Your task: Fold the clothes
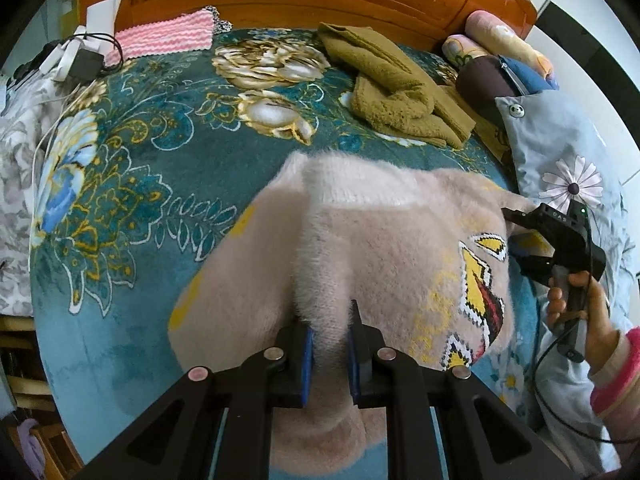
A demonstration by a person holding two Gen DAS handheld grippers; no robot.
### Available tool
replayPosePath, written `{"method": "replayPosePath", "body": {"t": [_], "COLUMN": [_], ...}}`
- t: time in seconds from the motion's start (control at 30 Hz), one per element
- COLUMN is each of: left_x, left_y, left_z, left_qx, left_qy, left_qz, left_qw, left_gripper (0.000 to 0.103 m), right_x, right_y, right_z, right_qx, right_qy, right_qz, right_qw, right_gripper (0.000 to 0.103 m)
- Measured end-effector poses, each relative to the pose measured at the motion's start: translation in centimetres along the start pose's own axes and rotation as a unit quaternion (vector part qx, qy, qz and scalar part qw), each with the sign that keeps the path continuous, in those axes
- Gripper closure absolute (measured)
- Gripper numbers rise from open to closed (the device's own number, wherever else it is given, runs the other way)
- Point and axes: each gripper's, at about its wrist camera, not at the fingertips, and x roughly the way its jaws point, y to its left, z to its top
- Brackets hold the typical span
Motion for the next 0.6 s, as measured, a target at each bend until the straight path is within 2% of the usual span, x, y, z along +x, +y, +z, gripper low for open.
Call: {"method": "replayPosePath", "body": {"t": [0.1,0.13,0.2,0.23,0.33,0.43,0.6], "left_x": [0.1,0.1,-0.2,-0.4,-1.7,-4.0,-9.7], "left_y": [-0.2,-0.3,-0.7,-0.9,-1.3,-1.8,-4.1], "left_z": [0.2,0.2,0.4,0.5,1.2,2.8,5.6], "left_qx": [-0.005,-0.006,0.001,0.006,0.012,0.010,0.045], "left_qy": [0.000,-0.001,-0.007,-0.010,-0.038,-0.082,-0.177], "left_qz": [0.009,0.012,0.023,0.028,0.041,0.043,0.046], "left_qw": [0.9999,0.9999,0.9997,0.9995,0.9984,0.9957,0.9821], "left_gripper": [0.088,0.088,0.089,0.089,0.090,0.091,0.091], "right_x": [0.5,0.6,0.5,0.4,-1.1,-2.9,-8.5], "right_y": [1.2,1.7,2.4,2.7,4.5,6.9,11.1], "right_z": [0.1,0.2,0.5,0.6,0.9,1.3,1.9], "right_qx": [-0.017,-0.023,-0.023,-0.022,-0.050,-0.090,-0.149], "right_qy": [0.012,0.013,0.014,0.016,0.006,-0.005,-0.051], "right_qz": [-0.001,0.009,0.036,0.049,0.071,0.088,0.135], "right_qw": [1.000,1.000,0.999,0.998,0.996,0.992,0.978], "right_gripper": [0.041,0.045,0.083,0.091,0.091,0.091,0.092]}}
